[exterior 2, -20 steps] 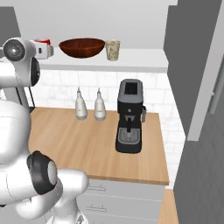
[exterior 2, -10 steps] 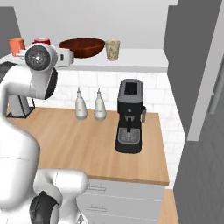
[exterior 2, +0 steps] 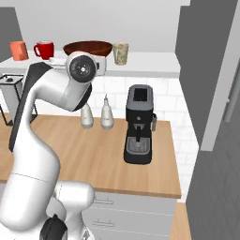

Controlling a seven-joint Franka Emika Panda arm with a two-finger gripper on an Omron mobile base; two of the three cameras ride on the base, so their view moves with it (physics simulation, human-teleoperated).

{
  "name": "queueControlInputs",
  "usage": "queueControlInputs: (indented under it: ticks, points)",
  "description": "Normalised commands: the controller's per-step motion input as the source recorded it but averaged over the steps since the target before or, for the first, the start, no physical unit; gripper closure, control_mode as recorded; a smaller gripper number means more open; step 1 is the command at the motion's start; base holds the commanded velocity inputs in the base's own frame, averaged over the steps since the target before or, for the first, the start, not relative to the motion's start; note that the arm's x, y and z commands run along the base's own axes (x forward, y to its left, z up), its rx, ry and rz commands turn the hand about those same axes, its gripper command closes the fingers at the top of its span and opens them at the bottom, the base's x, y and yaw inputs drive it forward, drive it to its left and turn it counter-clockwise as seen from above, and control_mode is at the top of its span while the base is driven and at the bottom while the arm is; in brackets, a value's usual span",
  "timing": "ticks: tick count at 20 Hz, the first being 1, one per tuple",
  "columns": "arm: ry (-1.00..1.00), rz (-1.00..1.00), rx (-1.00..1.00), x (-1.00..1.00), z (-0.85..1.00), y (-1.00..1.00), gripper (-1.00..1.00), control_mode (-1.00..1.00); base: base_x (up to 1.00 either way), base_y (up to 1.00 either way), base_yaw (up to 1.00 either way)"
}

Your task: Gather all objects into one cabinet and sort the glasses and bowls to opposite sides.

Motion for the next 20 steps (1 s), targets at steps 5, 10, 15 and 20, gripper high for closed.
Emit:
queueControlInputs:
  ticks: [5,10,15,20]
  points:
    - [0.0,0.0,-0.04,0.0,0.0,-0.55,-1.0,-1.0,0.0,0.0,0.0]
    - [0.0,0.0,-0.05,0.0,0.0,-0.47,-1.0,-1.0,0.0,0.0,0.0]
    - [0.0,0.0,-0.05,0.01,0.0,-0.22,-1.0,-1.0,0.0,0.0,0.0]
    - [0.0,-0.01,-0.01,0.25,0.0,-0.02,-1.0,-1.0,0.0,0.0,0.0]
